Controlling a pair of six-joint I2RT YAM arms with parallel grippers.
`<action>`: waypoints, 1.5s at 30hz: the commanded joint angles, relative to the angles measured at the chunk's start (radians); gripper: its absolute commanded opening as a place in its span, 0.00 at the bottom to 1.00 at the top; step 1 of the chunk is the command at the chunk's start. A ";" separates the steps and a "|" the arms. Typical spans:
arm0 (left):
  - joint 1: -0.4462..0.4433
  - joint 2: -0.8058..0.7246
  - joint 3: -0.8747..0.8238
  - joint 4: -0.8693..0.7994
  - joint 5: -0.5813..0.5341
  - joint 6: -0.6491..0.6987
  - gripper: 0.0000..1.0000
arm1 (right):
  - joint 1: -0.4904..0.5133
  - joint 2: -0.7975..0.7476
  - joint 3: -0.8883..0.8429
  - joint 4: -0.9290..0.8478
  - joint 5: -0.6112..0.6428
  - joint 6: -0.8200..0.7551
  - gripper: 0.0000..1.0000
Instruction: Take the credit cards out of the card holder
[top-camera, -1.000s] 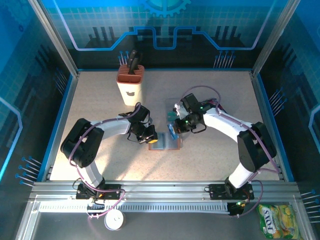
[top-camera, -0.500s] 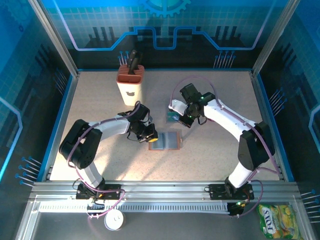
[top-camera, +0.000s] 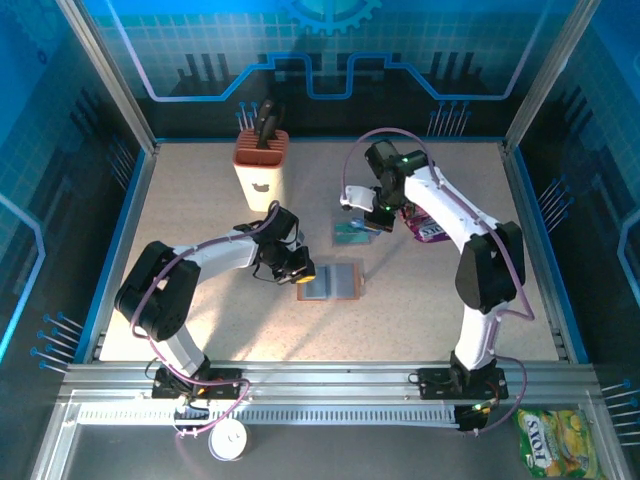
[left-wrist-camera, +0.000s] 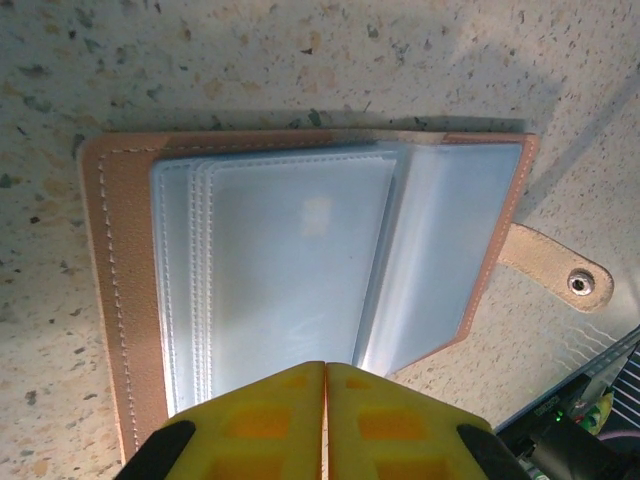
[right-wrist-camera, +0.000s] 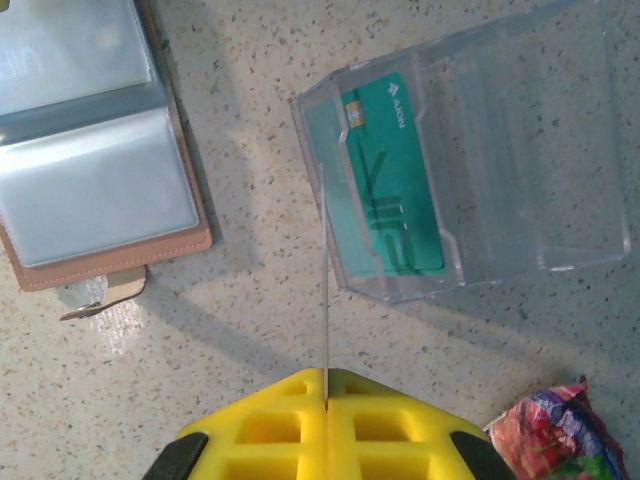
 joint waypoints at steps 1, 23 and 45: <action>-0.003 -0.022 0.030 -0.046 -0.015 0.019 0.10 | -0.008 0.067 0.084 -0.088 -0.075 -0.063 0.00; 0.022 -0.042 0.023 -0.079 -0.026 0.042 0.10 | -0.048 0.403 0.544 -0.217 -0.084 -0.112 0.00; 0.028 -0.054 -0.010 -0.074 -0.020 0.033 0.10 | -0.029 0.520 0.621 -0.308 -0.082 -0.172 0.00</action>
